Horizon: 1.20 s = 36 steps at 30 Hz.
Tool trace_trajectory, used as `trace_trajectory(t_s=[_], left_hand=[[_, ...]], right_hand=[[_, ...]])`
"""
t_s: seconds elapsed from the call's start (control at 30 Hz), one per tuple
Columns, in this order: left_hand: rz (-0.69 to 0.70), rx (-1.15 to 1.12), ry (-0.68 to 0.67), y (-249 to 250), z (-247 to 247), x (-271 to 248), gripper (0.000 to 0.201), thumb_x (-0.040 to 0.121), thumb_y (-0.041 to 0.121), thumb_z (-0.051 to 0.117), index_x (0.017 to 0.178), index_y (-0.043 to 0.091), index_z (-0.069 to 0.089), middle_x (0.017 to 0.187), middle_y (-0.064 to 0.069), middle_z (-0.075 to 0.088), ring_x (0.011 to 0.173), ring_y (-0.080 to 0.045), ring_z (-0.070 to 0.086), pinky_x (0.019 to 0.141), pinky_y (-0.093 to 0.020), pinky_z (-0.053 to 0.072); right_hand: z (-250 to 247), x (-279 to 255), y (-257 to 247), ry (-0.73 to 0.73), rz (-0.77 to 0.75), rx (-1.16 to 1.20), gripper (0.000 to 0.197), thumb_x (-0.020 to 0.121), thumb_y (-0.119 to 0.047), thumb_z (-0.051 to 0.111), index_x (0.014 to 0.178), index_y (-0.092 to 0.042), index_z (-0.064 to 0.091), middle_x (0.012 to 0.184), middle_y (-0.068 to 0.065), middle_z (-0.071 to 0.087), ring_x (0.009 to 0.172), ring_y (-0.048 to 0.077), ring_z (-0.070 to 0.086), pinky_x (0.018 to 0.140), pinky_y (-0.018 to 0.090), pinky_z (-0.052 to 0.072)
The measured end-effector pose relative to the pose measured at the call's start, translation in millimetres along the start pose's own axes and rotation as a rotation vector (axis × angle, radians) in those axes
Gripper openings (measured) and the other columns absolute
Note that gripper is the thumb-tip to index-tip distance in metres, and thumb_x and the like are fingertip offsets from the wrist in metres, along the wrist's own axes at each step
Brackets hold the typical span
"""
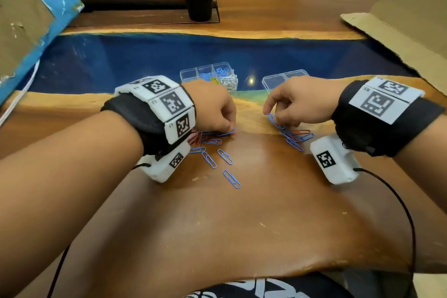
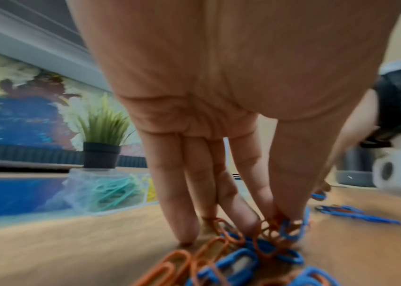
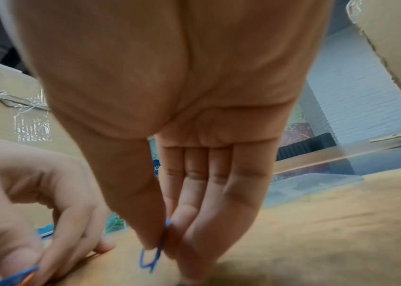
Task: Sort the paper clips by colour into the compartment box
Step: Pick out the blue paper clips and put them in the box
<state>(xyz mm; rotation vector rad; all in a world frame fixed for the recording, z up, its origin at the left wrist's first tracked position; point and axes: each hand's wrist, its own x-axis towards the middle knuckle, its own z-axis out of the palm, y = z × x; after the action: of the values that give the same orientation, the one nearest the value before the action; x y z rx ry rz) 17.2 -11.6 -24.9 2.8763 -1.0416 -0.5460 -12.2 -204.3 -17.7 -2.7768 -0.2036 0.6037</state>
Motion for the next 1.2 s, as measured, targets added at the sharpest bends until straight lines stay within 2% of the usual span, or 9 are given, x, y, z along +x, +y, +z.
trace_trajectory(t_s=[0.1, 0.23, 0.43, 0.63, 0.77, 0.9, 1.0, 1.07, 1.2], left_hand=[[-0.022, -0.137, 0.021, -5, -3, -1, 0.014, 0.087, 0.031, 0.058, 0.089, 0.026, 0.070, 0.076, 0.010, 0.065, 0.076, -0.010, 0.057, 0.071, -0.024, 0.044], [-0.016, -0.217, 0.085, -5, -9, -2, 0.013, 0.087, 0.029, 0.058, 0.081, 0.024, 0.068, 0.063, 0.012, 0.059, 0.066, -0.005, 0.054, 0.061, -0.018, 0.041], [-0.019, -0.277, 0.144, -6, -10, -4, 0.012, 0.089, 0.027, 0.054, 0.085, 0.025, 0.066, 0.066, 0.007, 0.068, 0.063, -0.003, 0.058, 0.067, -0.023, 0.046], [-0.064, -0.335, 0.111, -11, -2, -5, 0.011, 0.085, 0.026, 0.057, 0.083, 0.023, 0.067, 0.073, 0.001, 0.074, 0.060, 0.001, 0.063, 0.070, -0.022, 0.050], [-0.096, -0.405, 0.097, -13, 0, -7, 0.010, 0.084, 0.022, 0.055, 0.082, 0.019, 0.065, 0.072, -0.003, 0.075, 0.054, -0.002, 0.066, 0.067, -0.023, 0.054], [-0.111, -0.414, 0.112, -13, 1, -7, 0.008, 0.082, 0.019, 0.058, 0.078, 0.017, 0.065, 0.047, 0.012, 0.065, 0.051, -0.002, 0.063, 0.059, -0.019, 0.047], [-0.099, -0.391, 0.143, -13, 2, -7, 0.009, 0.081, 0.021, 0.062, 0.075, 0.018, 0.067, 0.055, 0.008, 0.066, 0.052, -0.004, 0.064, 0.062, -0.019, 0.048], [-0.089, -0.364, 0.153, -14, 2, -7, 0.011, 0.080, 0.024, 0.065, 0.071, 0.021, 0.069, 0.058, 0.006, 0.066, 0.051, -0.003, 0.062, 0.064, -0.021, 0.049], [-0.095, -0.299, 0.154, -13, 3, -5, 0.011, 0.078, 0.027, 0.067, 0.069, 0.023, 0.071, 0.060, 0.007, 0.067, 0.050, 0.002, 0.057, 0.065, -0.023, 0.051]], right_hand=[[4, 0, -1, -0.005, -0.001, 0.008, 0.017, 0.086, -0.016, 0.057, 0.094, -0.026, 0.067, 0.074, -0.007, 0.069, 0.044, -0.013, 0.053, 0.061, 0.014, 0.044], [6, 2, -1, -0.001, -0.007, 0.042, 0.017, 0.086, -0.016, 0.058, 0.095, -0.023, 0.070, 0.074, -0.005, 0.071, 0.045, -0.010, 0.056, 0.061, 0.011, 0.046], [4, 1, -6, -0.026, -0.020, 0.138, 0.020, 0.090, -0.009, 0.057, 0.104, -0.019, 0.066, 0.071, 0.000, 0.068, 0.056, 0.009, 0.062, 0.051, 0.001, 0.044], [4, 0, -9, 0.069, 0.036, 0.285, 0.026, 0.090, -0.005, 0.047, 0.092, -0.017, 0.070, 0.069, 0.002, 0.066, 0.066, 0.019, 0.068, 0.076, 0.025, 0.055], [4, -2, -14, 0.087, 0.052, 0.303, 0.028, 0.089, -0.003, 0.042, 0.082, -0.016, 0.066, 0.072, 0.002, 0.063, 0.062, 0.015, 0.061, 0.060, 0.020, 0.050], [8, -2, -22, 0.050, 0.029, 0.088, 0.023, 0.090, -0.011, 0.041, 0.079, -0.024, 0.057, 0.069, -0.008, 0.053, 0.065, 0.012, 0.051, 0.057, 0.021, 0.039], [12, -4, -27, -0.030, 0.041, -0.073, 0.011, 0.089, -0.030, 0.052, 0.081, -0.024, 0.057, 0.073, -0.009, 0.057, 0.075, 0.016, 0.053, 0.062, 0.024, 0.039], [15, -3, -29, -0.070, 0.071, -0.179, 0.022, 0.085, -0.041, 0.061, 0.086, -0.019, 0.064, 0.081, -0.003, 0.065, 0.081, 0.018, 0.057, 0.067, 0.025, 0.041], [17, -1, -32, -0.086, 0.084, -0.205, 0.023, 0.087, -0.038, 0.061, 0.085, -0.016, 0.065, 0.079, -0.001, 0.061, 0.082, 0.019, 0.055, 0.072, 0.025, 0.040]])
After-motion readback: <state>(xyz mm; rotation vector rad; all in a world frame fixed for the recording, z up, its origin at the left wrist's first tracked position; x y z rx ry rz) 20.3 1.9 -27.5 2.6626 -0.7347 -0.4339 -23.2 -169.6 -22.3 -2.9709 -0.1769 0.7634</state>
